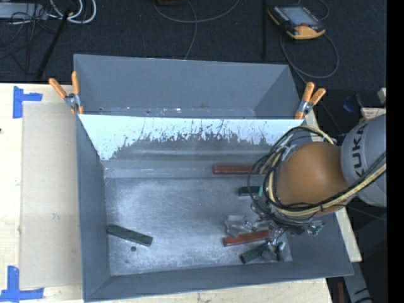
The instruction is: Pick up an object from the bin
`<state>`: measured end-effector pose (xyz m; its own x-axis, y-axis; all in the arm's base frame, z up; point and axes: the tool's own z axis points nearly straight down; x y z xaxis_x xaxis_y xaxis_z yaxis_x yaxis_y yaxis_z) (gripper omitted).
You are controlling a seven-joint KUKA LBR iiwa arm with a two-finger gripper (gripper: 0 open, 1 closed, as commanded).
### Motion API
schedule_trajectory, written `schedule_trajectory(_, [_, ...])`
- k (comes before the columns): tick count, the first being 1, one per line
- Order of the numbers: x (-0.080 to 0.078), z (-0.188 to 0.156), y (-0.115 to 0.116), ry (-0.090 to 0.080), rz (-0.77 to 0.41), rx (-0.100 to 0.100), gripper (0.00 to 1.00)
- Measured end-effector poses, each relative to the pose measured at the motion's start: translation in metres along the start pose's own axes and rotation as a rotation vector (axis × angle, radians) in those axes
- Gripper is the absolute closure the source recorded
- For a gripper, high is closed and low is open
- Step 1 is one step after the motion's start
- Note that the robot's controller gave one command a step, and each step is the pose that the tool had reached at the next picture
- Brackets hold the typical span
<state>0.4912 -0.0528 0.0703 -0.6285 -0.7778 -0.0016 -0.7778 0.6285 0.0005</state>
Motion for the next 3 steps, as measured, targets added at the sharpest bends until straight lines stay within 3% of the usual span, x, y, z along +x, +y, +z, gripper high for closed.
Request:
schedule_trajectory(1, [-0.001,-0.004,-0.001,0.0,0.001,0.002,1.0])
schedule_trajectory(2, [0.0,0.0,0.0,0.001,0.0,-0.001,0.0])
schedule_trajectory(3, [-0.001,0.0,-0.077,0.0,-0.168,0.004,0.0])
